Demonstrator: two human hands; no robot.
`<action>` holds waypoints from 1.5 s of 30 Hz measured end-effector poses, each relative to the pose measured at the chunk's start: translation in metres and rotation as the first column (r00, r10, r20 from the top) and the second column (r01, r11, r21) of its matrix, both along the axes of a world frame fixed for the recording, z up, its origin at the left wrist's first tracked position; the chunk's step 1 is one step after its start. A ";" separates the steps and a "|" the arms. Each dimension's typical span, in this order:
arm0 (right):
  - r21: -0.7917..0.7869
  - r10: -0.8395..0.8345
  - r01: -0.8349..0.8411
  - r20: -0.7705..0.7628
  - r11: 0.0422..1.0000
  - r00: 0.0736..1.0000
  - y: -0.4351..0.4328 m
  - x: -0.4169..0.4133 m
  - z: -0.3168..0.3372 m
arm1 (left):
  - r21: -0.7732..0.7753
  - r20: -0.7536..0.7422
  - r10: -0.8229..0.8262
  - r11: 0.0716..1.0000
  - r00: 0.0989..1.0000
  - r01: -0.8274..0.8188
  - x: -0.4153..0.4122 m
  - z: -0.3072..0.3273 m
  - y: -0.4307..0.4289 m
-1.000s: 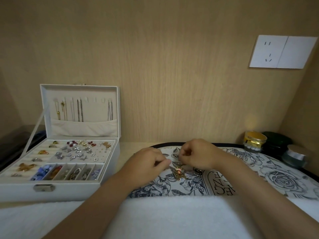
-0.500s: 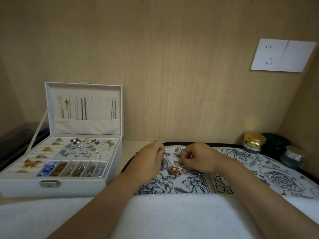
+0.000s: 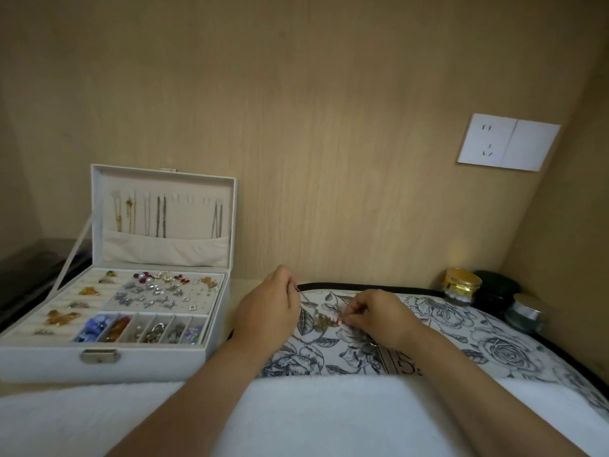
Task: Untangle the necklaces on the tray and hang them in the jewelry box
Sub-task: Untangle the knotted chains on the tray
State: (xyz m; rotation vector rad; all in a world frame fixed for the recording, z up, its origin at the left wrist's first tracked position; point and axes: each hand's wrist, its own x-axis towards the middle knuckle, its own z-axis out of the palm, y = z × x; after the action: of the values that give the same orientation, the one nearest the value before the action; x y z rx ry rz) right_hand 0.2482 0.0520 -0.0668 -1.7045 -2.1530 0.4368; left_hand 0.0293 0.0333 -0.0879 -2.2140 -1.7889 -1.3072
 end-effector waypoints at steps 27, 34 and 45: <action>0.358 0.160 -0.181 0.087 0.916 0.983 0.015 -0.016 -0.029 | -0.161 -0.349 0.003 0.985 0.937 -0.063 0.000 -0.011 0.018; 0.275 0.191 -0.160 -0.089 0.948 0.977 0.018 -0.006 -0.019 | -0.135 -0.082 -0.149 0.981 0.985 0.137 0.000 -0.003 0.012; 0.043 0.274 -0.273 -0.046 0.961 0.960 0.019 0.006 -0.007 | -0.108 -0.240 -0.212 0.976 0.947 0.191 0.006 -0.007 0.013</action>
State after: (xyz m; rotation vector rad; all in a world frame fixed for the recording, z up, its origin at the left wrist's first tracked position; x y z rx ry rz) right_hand 0.2541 0.0705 -0.0743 -1.3640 -2.3518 0.5060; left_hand 0.0356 0.0460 -0.0948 -2.5315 -1.5893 -0.9364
